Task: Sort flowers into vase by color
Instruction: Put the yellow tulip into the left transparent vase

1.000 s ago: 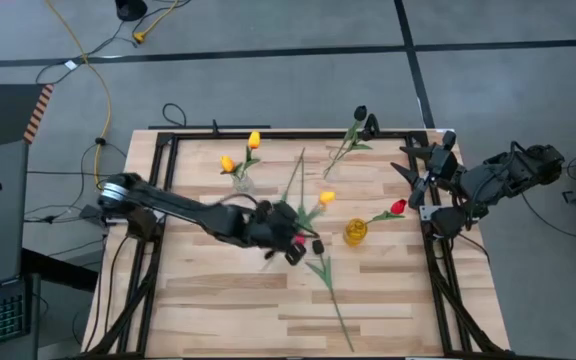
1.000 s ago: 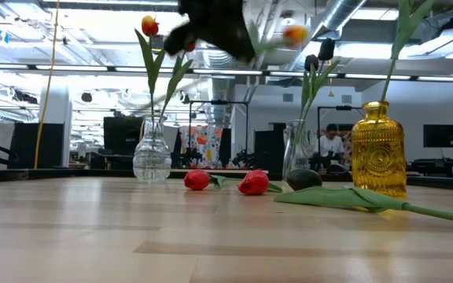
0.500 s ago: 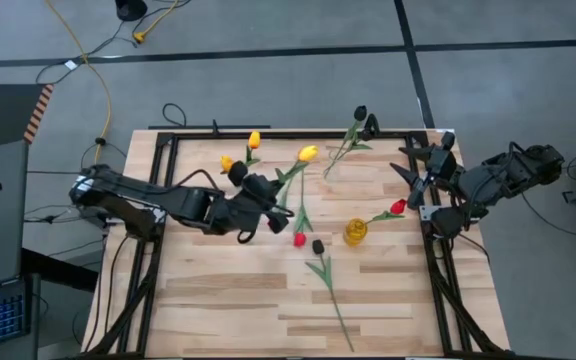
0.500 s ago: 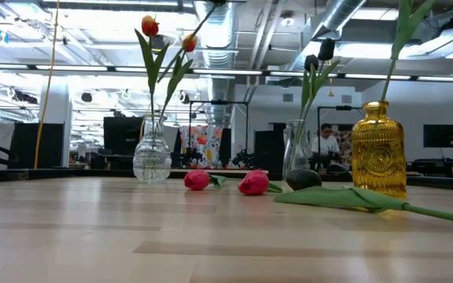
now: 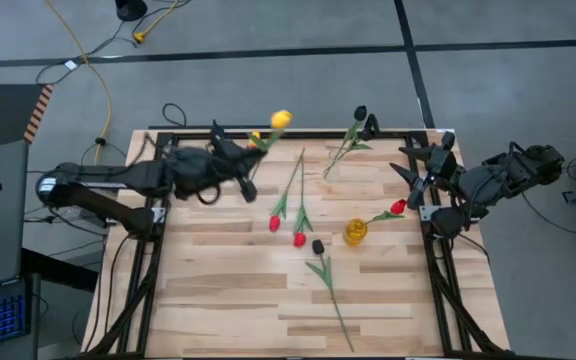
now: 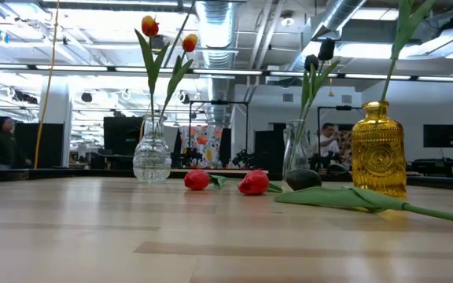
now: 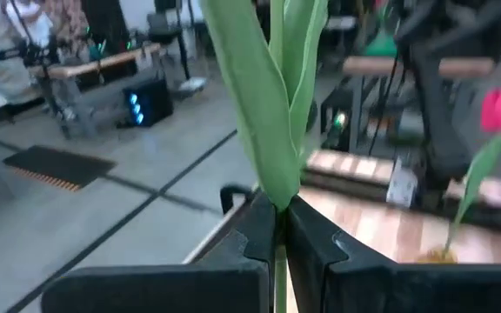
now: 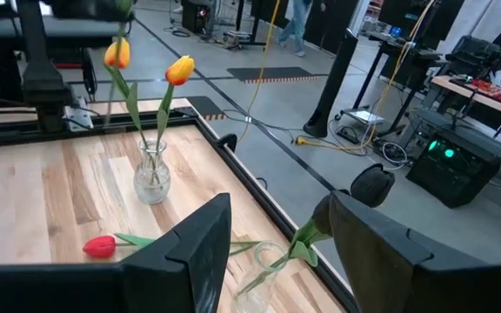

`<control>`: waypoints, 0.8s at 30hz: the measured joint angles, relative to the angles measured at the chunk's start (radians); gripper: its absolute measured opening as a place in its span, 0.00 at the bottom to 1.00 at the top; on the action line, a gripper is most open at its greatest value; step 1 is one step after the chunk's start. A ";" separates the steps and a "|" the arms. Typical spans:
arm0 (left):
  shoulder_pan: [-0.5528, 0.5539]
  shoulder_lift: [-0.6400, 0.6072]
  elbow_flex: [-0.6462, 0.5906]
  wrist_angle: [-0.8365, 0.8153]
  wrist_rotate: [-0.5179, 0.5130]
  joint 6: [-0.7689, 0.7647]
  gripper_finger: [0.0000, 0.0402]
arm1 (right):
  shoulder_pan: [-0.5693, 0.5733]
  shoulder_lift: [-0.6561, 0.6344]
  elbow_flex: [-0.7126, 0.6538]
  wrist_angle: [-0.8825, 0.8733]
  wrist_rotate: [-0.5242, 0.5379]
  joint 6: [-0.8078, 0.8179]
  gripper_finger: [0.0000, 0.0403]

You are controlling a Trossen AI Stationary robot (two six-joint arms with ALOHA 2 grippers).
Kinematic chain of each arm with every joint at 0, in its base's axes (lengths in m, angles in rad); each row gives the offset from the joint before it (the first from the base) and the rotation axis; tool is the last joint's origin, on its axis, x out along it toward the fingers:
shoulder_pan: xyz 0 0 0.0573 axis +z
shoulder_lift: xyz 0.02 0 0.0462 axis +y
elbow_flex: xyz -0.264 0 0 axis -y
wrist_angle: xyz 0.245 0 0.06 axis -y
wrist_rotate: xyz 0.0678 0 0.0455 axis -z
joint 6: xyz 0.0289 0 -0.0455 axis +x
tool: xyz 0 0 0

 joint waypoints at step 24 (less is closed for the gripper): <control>0.540 -0.275 -0.464 0.498 0.561 -0.072 0.00 | -0.081 0.022 0.000 0.030 0.005 0.000 0.55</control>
